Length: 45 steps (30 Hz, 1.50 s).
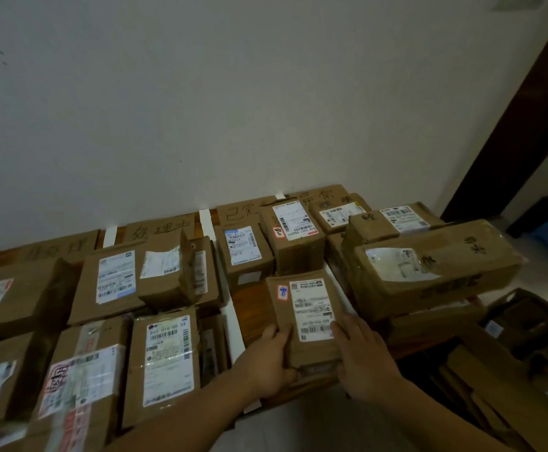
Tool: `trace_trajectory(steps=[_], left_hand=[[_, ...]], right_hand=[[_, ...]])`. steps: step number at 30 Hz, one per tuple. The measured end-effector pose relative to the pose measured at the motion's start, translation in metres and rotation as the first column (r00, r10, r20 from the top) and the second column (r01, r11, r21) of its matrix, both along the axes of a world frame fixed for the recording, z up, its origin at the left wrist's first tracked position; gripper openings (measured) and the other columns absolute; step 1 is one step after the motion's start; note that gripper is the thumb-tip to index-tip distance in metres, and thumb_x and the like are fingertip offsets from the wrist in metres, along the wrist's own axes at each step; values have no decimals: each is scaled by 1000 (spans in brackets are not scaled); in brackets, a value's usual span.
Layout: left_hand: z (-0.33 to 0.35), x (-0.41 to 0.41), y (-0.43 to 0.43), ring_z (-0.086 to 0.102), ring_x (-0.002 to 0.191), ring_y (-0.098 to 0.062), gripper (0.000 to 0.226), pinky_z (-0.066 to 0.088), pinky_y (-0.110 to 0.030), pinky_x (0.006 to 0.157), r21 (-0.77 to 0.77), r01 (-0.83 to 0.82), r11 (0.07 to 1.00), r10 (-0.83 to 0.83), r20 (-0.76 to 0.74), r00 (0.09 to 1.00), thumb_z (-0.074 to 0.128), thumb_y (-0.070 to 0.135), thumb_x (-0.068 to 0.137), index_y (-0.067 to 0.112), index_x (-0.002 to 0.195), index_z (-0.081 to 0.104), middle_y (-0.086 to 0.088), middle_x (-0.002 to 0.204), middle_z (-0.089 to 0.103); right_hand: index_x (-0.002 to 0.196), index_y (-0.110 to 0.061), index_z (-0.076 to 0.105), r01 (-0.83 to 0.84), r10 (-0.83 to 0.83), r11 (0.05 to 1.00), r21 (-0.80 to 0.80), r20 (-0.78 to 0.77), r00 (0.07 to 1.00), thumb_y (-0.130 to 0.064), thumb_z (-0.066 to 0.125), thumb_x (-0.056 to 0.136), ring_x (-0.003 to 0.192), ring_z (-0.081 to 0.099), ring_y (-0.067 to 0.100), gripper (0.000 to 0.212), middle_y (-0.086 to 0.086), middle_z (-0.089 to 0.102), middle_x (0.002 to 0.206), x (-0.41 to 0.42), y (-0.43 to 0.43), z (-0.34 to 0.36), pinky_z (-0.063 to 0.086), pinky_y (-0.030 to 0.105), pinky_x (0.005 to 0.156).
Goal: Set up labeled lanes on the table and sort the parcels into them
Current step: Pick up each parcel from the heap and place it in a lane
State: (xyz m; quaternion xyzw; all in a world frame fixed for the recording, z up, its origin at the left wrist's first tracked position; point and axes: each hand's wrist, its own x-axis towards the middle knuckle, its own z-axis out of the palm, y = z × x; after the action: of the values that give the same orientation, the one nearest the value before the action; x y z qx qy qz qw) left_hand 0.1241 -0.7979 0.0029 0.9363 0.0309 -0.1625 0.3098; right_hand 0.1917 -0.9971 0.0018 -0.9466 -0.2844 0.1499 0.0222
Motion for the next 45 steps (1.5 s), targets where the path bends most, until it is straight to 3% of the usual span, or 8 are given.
trace_trajectory(steps=[11,16,20,24,30,38,42,45], left_hand=[[4,29,-9,28,135,-22,95,29,-33,106,56,28,998,-24,-73,997,61,52,80,37,148,-5,6,155,11],[43,18,28,10,143,-24,88,17,-39,113,97,-66,993,65,20,998,58,55,82,37,148,4,5,158,4],[81,-10,83,9,144,-22,86,15,-39,115,140,-158,977,141,121,983,58,54,84,31,150,8,1,158,7],[111,-67,153,5,145,-23,84,12,-38,115,193,-283,939,248,189,950,57,55,84,30,150,11,-1,159,5],[153,-204,289,6,145,-23,84,11,-37,116,240,-468,850,405,270,874,59,52,83,26,150,15,-5,158,10],[190,-395,443,2,145,-26,82,11,-37,117,288,-709,644,669,237,704,58,51,85,26,150,14,-7,159,4],[196,-456,509,-1,145,-26,81,10,-37,115,247,-784,570,768,180,615,57,52,86,29,150,12,-3,159,1],[194,-484,563,-2,145,-25,81,11,-40,115,198,-840,505,830,157,536,57,53,85,30,149,13,-1,159,1]], right_hand=[[152,-19,4,47,-47,998,-52,-5,999,-38,49,92,145,1,29,77,7,2,159,19,2,12,12,46,116],[151,-19,7,-11,11,1000,-5,97,995,-54,57,85,144,7,30,90,9,7,158,20,33,45,13,46,115],[147,-19,26,-50,27,986,159,142,989,-37,49,90,139,22,28,63,9,27,152,7,84,83,20,44,113],[143,-26,32,-75,61,961,267,61,996,-45,47,90,136,28,25,59,4,35,147,-25,156,121,29,43,111],[142,-19,40,-189,202,923,335,-2,979,-48,51,89,133,35,27,60,10,40,146,-113,296,162,29,32,107],[139,-22,45,-391,437,828,403,-25,899,-48,56,89,126,46,22,57,5,47,143,-249,479,189,36,27,101],[139,-24,44,-499,549,763,411,-4,836,-46,54,90,129,43,20,55,3,43,145,-290,563,195,32,23,98],[138,-22,45,-539,590,745,393,-13,807,-46,55,90,123,48,21,54,6,47,141,-306,627,191,38,25,95]])
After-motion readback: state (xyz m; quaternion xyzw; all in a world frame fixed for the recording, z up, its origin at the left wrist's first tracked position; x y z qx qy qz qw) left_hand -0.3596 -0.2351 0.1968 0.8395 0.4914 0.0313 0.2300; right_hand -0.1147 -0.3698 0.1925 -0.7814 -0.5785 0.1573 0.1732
